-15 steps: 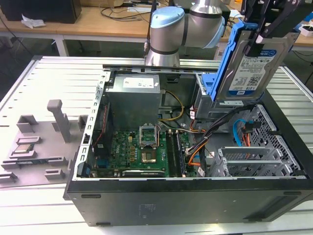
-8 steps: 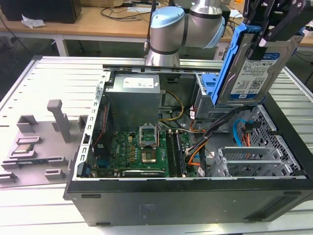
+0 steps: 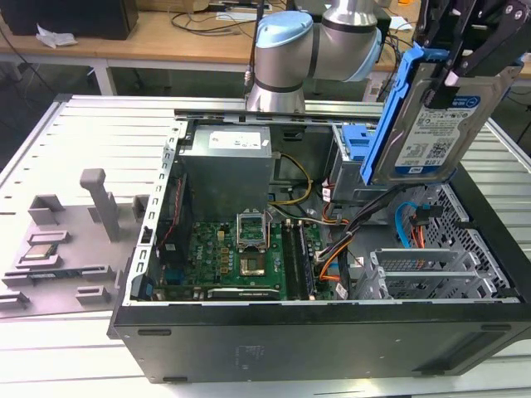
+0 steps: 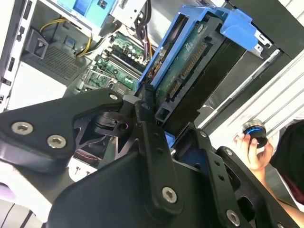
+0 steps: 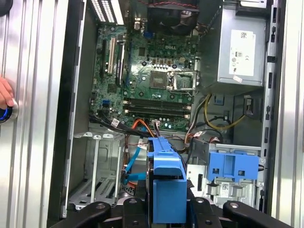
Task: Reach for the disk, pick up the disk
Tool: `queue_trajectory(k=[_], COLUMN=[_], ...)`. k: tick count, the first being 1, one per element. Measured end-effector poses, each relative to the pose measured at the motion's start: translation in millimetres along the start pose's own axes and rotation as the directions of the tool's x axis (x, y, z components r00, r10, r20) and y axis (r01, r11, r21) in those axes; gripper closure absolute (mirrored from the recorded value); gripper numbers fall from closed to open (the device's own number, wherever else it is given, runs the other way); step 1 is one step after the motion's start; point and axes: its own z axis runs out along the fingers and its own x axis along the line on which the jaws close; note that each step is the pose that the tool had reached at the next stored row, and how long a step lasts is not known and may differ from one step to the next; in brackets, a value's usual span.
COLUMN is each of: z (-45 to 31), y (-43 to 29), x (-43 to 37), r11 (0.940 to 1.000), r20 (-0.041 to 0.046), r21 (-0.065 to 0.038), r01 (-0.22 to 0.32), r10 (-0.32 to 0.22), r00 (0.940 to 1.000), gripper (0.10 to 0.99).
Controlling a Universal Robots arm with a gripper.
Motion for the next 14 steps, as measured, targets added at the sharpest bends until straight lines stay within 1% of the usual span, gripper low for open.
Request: queue_trajectory(k=[2,14], z=[0.0,0.0], y=[0.2,1.3], x=[4.0,20.8], r11=[1.0,1.0], r20=[0.0,0.0001], r21=[0.0,0.0], r01=[0.0,0.0], r10=[0.0,0.0], r00=[1.0,1.0], gripper=[0.718,0.718])
